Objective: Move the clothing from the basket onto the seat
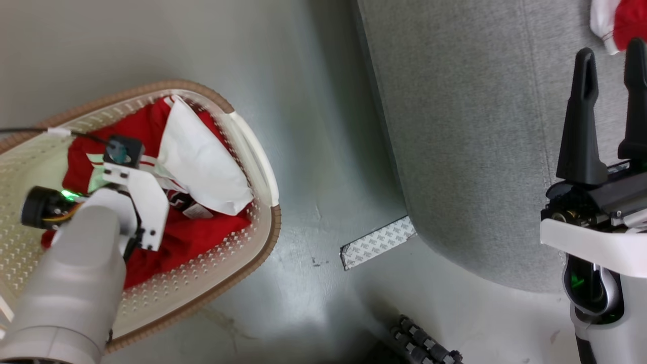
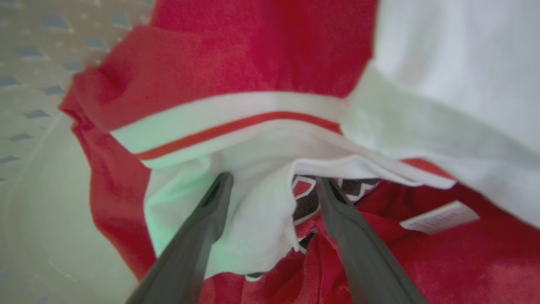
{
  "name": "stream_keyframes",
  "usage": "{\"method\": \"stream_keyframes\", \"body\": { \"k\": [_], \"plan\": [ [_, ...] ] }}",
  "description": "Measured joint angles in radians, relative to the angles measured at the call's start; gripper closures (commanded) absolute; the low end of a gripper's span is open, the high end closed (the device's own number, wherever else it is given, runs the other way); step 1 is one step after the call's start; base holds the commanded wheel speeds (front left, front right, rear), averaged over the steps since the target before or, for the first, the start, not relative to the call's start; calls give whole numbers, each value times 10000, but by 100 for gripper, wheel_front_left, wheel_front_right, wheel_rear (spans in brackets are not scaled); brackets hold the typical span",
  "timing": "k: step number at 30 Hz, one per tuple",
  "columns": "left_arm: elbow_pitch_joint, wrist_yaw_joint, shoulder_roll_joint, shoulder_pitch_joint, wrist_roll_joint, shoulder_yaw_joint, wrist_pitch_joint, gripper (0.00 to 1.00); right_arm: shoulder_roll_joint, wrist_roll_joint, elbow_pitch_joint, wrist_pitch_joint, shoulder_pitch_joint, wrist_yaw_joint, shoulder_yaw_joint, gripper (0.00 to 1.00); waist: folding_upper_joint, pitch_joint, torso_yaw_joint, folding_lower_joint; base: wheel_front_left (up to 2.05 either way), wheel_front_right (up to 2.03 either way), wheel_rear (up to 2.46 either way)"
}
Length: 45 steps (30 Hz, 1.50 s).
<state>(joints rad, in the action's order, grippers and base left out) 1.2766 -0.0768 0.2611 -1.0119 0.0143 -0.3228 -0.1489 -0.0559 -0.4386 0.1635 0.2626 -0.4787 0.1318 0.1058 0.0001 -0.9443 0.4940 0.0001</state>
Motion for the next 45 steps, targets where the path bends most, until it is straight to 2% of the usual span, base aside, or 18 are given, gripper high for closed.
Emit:
{"method": "stream_keyframes", "body": {
  "k": [7,9,10,18,24,33,38,45],
  "plan": [
    [58,157,184,-295,-52,-155,-984,0,27,232,217,-2,88,0,79,0,0,-264,-189,-1,9,9,9],
    [65,117,194,-327,-35,-173,-1045,55,27,161,207,0,88,0,81,0,0,-254,-189,-1,1,1,1],
    [71,67,211,-337,-29,-178,-1045,100,27,148,194,0,87,2,81,0,0,-240,-185,-1,1,1,1],
    [100,-113,316,-361,150,-230,-426,100,29,94,63,0,-63,2,132,0,0,-105,-135,-1,0,0,0],
    [105,-238,353,-101,537,-125,127,100,36,-27,-109,0,-463,0,374,0,0,397,24,-1,0,0,0],
    [115,-466,-625,820,1174,-127,1360,100,25,700,-324,0,-265,2,54,0,0,2061,-332,-2,0,0,0],
    [104,-504,-1166,1476,1488,-245,2343,100,-299,848,-485,0,99,0,-94,0,0,3193,-715,-3,0,0,0],
    [-625,-539,-1856,2605,2604,-1283,3549,100,-848,940,-853,0,935,2,-240,0,0,5212,-1485,-4,0,0,0]
  ]
}}
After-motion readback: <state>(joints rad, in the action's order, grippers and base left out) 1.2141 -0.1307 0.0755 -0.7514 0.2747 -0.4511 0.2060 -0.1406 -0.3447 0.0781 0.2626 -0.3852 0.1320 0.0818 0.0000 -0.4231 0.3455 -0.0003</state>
